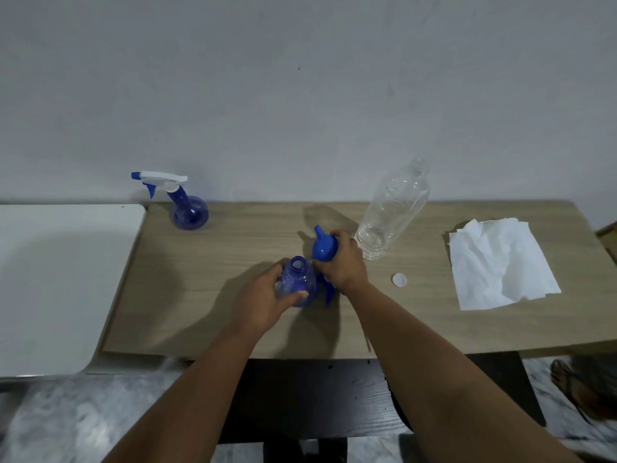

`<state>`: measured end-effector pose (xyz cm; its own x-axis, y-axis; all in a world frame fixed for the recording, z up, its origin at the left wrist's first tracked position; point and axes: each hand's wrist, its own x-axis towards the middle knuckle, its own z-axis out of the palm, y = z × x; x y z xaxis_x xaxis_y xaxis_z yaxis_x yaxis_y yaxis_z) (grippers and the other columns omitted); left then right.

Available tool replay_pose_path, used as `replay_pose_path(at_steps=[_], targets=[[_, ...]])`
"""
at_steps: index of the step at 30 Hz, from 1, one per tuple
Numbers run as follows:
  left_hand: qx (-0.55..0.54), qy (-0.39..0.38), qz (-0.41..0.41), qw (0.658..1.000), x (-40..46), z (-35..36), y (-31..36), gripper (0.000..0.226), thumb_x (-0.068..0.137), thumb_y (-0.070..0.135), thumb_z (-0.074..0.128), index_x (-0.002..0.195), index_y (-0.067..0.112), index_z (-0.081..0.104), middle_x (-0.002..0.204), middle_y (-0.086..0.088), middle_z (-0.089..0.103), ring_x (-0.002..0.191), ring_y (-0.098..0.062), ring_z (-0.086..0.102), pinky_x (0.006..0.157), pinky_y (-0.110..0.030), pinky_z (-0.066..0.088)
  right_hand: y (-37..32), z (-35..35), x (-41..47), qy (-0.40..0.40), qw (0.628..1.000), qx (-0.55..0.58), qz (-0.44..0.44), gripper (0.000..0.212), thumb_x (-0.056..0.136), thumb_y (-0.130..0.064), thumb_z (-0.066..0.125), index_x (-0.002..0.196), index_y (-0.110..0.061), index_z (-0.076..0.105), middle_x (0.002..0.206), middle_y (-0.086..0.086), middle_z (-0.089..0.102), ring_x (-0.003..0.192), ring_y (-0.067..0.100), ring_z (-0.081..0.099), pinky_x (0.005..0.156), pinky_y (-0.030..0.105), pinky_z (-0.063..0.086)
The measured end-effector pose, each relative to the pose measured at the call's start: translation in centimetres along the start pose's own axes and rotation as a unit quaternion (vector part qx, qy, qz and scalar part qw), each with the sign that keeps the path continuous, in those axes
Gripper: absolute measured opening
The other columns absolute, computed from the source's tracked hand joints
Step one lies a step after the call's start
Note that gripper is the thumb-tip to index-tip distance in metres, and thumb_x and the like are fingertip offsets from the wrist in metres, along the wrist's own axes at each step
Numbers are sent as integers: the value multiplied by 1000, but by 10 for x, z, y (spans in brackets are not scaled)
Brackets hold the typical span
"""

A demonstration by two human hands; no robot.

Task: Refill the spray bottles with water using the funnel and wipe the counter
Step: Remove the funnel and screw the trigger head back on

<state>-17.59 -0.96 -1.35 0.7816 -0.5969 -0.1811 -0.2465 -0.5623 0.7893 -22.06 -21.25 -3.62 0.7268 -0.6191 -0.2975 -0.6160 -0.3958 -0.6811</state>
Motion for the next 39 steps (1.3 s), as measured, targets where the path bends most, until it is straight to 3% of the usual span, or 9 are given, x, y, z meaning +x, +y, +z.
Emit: replay_pose_path(at_steps=[4, 8, 13, 18, 21, 26, 30, 35, 39], targets=[[3, 3, -2, 1000, 2, 2, -3, 63, 76, 43, 81, 132, 44, 52, 99, 27, 64, 90, 15, 57, 72, -2, 38, -2, 5, 2, -7, 995, -99, 7, 83, 79, -48, 81, 148, -27, 38, 144, 11, 51, 129, 37, 48, 100, 52, 50], [3, 5, 4, 1000, 2, 4, -6, 65, 76, 49, 80, 134, 42, 52, 113, 16, 67, 101, -2, 62, 84, -24, 50, -6, 8, 2, -8, 983, -184, 26, 78, 82, -56, 76, 145, -28, 39, 142, 12, 48, 129, 36, 47, 98, 50, 50], [10, 11, 10, 1000, 0, 4, -5, 70, 74, 53, 79, 134, 49, 44, 102, 27, 62, 90, 15, 55, 74, -9, 39, -9, 4, -7, 1, 971, -239, 19, 82, 86, -54, 73, 150, -21, 35, 145, 11, 47, 131, 35, 46, 98, 50, 51], [-4, 7, 10, 1000, 2, 8, -6, 70, 74, 51, 80, 134, 44, 47, 110, 17, 68, 100, -4, 63, 83, -28, 52, -7, -19, -28, 26, 973, -225, -37, 53, 96, -41, 65, 142, -18, 52, 137, 7, 59, 126, 31, 53, 97, 47, 52], [-9, 15, 10, 1000, 1, 10, -5, 66, 75, 43, 83, 134, 37, 53, 111, 10, 69, 102, -12, 65, 89, -38, 54, 1, -38, -41, 22, 980, -196, -19, 38, 96, -31, 60, 131, -17, 63, 124, 9, 67, 115, 32, 62, 94, 44, 54], [-37, 14, 4, 999, -2, 14, -1, 60, 77, 33, 84, 130, 31, 57, 104, 16, 68, 97, -7, 66, 77, -21, 49, 21, -53, -56, -4, 982, -186, 18, 35, 95, -29, 62, 127, -15, 65, 123, 9, 70, 114, 30, 66, 92, 42, 56], [-34, 21, -5, 999, -3, 16, -3, 59, 76, 37, 84, 129, 32, 58, 106, 16, 69, 97, -4, 65, 80, -26, 50, 32, -45, -54, -24, 985, -149, 84, 40, 89, -35, 71, 120, -14, 60, 114, 10, 70, 105, 30, 68, 83, 37, 54], [-31, 16, -11, 999, -4, 17, -3, 58, 76, 39, 83, 128, 35, 57, 105, 19, 67, 96, -2, 64, 80, -27, 51, 42, -29, -51, -21, 986, -114, 118, 36, 91, -31, 73, 117, -8, 67, 111, 13, 73, 101, 31, 71, 74, 34, 50], [-39, 14, -14, 999, -7, 16, 3, 60, 76, 39, 83, 130, 33, 57, 106, 19, 67, 98, -3, 64, 79, -23, 50, 37, -37, -51, -14, 992, -65, 110, 33, 86, -35, 79, 98, -5, 74, 91, 9, 73, 88, 26, 71, 69, 30, 48]])
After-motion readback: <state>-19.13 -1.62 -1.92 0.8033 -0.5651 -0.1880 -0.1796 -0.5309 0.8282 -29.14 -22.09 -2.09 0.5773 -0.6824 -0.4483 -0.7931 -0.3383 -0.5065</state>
